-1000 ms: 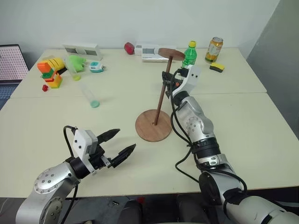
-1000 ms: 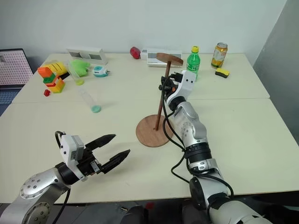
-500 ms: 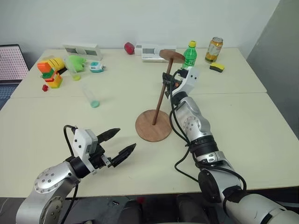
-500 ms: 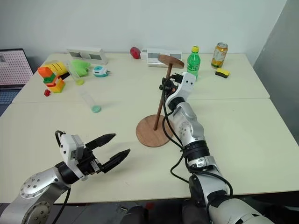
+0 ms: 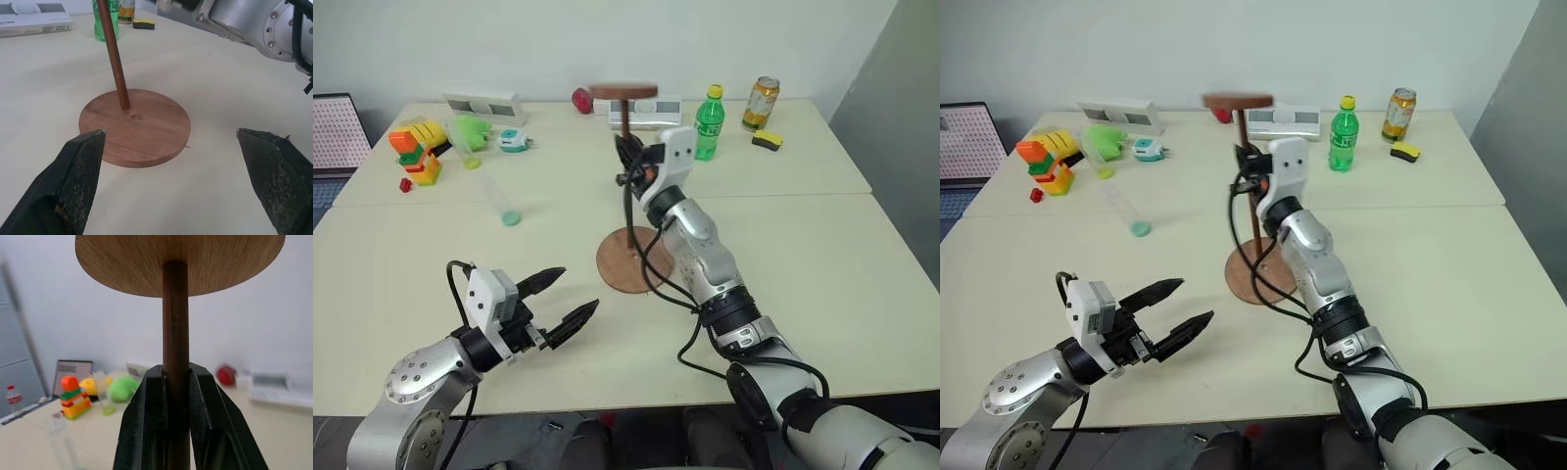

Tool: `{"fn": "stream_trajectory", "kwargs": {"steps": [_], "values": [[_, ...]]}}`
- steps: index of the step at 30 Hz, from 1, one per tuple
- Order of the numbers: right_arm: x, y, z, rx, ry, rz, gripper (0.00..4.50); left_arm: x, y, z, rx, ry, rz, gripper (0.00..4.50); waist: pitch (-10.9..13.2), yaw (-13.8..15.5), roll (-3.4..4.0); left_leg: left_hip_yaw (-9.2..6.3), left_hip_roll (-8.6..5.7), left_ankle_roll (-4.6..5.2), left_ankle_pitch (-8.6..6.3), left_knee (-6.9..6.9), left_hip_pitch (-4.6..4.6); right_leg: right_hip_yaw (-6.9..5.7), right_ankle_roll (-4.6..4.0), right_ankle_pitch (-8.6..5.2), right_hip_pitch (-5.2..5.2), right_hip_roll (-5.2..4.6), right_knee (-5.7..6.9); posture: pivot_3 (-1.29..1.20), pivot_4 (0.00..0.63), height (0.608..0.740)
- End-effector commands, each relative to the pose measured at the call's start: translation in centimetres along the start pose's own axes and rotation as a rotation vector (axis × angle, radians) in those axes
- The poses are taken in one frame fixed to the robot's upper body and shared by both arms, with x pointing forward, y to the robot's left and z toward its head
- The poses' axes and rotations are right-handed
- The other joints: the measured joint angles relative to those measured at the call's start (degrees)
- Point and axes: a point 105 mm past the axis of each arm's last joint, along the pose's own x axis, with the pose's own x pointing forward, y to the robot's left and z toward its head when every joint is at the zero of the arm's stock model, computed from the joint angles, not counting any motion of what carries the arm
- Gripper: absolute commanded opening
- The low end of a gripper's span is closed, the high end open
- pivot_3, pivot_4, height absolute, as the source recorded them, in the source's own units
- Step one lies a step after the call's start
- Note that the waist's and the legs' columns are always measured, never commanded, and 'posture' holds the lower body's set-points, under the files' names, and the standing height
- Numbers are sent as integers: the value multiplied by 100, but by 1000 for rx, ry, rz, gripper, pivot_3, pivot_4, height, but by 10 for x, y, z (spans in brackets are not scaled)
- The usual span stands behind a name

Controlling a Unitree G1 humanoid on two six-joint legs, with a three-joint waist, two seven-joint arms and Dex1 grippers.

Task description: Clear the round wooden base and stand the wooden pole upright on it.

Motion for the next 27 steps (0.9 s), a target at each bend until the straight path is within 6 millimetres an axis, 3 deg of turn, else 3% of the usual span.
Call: {"fn": "stream_trajectory", "kwargs": {"steps": [1,6,10,14,20,27], "values": [[-9,2,8,-39,-54,24,212,2,-2,8,26,-28,-16,4500,0,6,-1,1,-1,0,0,1,0,1,0,0,1,-1,1,0,150,740],[-19,-7,5,-15,-24,7,212,2,-1,8,27,-27,-19,4500,0,-6,1,1,0,-1,0,1,1,3,0,0,0,-1,1,0,150,740],[-18,-15,18,30,-33,-19,212,2,0,8,28,-26,-23,4500,1,-6,1,-1,2,0,0,0,1,2,0,0,0,0,1,0,150,740],[-16,-5,27,37,-59,15,212,4,0,9,29,-29,-26,4500,1,-7,1,-1,1,0,0,0,1,3,0,0,0,0,1,0,150,740],[-18,12,18,27,-71,47,212,4,-1,9,28,-28,-29,4500,1,-9,1,1,1,0,0,-1,2,3,0,0,0,1,1,0,150,740],[-17,13,6,-9,-73,44,212,1,-1,11,27,-23,-23,4500,1,-8,1,1,1,0,0,0,2,2,0,0,1,1,1,0,150,740]]}}
